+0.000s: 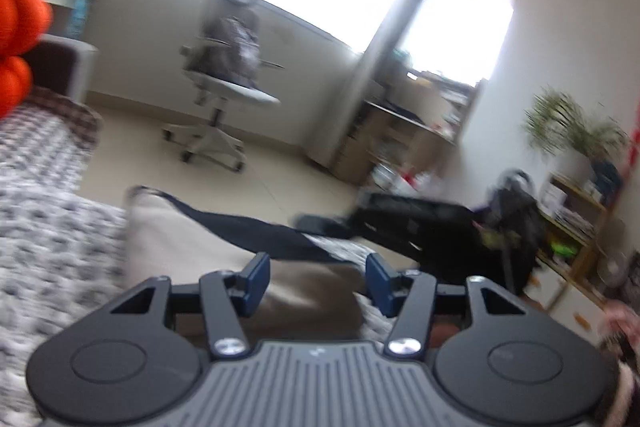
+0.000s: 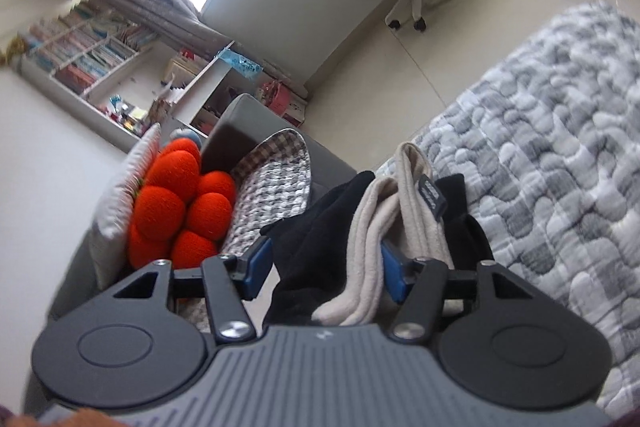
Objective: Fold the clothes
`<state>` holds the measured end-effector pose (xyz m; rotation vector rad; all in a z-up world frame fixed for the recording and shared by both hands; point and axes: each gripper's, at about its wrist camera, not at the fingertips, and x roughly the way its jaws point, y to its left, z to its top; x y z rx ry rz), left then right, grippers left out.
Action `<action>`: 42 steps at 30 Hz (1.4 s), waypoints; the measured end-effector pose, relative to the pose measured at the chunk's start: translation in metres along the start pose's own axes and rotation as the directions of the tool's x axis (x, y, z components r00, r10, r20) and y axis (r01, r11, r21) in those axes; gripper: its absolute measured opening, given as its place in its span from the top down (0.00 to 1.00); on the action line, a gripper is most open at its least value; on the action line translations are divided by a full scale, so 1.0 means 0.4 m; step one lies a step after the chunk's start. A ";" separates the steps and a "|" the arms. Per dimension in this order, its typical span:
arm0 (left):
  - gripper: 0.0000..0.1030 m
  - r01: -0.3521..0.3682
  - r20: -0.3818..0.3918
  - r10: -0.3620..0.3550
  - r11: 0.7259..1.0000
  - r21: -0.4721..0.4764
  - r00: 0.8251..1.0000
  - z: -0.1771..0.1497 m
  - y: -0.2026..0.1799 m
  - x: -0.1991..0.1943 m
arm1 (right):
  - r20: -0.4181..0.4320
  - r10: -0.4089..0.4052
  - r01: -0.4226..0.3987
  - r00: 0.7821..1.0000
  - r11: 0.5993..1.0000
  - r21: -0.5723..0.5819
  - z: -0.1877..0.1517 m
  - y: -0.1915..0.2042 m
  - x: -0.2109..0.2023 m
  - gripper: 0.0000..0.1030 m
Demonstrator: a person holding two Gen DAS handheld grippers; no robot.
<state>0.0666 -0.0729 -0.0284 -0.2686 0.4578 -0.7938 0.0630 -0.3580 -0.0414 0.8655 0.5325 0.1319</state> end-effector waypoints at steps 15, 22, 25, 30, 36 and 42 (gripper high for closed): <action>0.59 -0.164 0.020 0.168 0.977 -0.134 0.986 -0.015 0.096 0.019 | 0.112 -0.001 0.020 0.994 0.986 -0.166 -0.002 0.032 -0.018 0.76; 0.59 -0.154 -0.005 0.155 0.980 -0.129 0.988 -0.017 0.099 0.037 | 0.128 -0.046 0.062 0.991 0.990 -0.124 0.007 -0.013 -0.040 0.76; 0.59 -0.146 -0.027 0.144 0.982 -0.123 0.989 -0.025 0.097 0.044 | 0.112 -0.082 0.093 0.990 0.991 -0.094 0.001 -0.046 -0.036 0.77; 0.57 -0.156 -0.047 0.152 0.981 -0.114 0.987 -0.031 0.097 0.053 | 0.085 -0.113 0.119 0.990 0.991 -0.066 -0.009 -0.083 -0.029 0.66; 0.57 -0.195 -0.009 0.195 0.976 -0.100 0.981 -0.011 0.082 0.037 | 0.153 -0.091 0.107 0.984 0.989 -0.098 0.007 -0.056 -0.068 0.59; 0.65 -0.203 0.058 0.205 0.979 -0.035 0.977 -0.007 0.038 0.036 | 0.210 -0.047 0.110 0.977 0.949 -0.296 -0.016 0.008 -0.081 0.59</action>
